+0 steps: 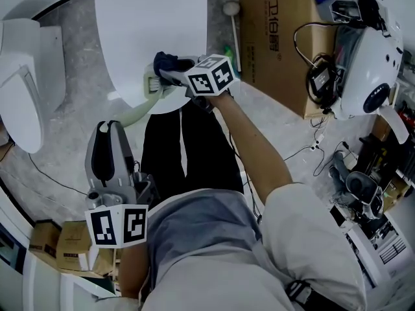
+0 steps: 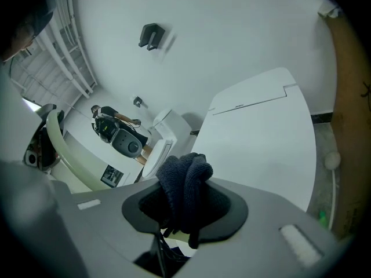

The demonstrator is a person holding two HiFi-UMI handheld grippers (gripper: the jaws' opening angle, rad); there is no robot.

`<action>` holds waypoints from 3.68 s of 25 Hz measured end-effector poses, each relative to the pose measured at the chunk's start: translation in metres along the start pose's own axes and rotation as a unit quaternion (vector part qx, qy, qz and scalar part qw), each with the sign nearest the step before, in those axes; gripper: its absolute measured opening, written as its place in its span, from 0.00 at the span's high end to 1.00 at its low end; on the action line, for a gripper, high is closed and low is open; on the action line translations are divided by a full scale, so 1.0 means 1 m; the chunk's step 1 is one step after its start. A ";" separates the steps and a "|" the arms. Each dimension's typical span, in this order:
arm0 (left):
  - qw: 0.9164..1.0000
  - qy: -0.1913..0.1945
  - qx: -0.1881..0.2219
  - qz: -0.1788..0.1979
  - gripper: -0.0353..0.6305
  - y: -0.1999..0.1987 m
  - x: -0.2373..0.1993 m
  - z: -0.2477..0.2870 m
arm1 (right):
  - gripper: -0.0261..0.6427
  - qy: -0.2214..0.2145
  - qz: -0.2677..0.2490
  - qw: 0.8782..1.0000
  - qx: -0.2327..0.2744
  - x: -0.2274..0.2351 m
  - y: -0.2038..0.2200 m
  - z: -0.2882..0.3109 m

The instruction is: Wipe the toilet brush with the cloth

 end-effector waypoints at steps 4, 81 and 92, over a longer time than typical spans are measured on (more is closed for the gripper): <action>1.000 0.000 0.002 0.000 0.95 0.001 0.000 -0.001 | 0.79 0.012 0.011 1.000 0.004 0.006 0.006 -0.007; 1.000 -0.019 0.018 0.011 0.95 0.006 0.003 -0.002 | 0.80 0.120 -0.006 0.986 -0.116 0.076 0.087 -0.005; 1.000 -0.016 0.018 0.009 0.95 0.003 0.000 0.002 | 0.80 0.140 0.184 0.971 0.055 0.066 0.130 -0.009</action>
Point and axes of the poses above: the fingertips, and each gripper's own axes: z forward along the fingers, x to its right, y out of its underside, the point moved 7 cm from there along -z, backward along the fingers, and after that the axes turned 11 degrees about -y, right-handed, at the moved point
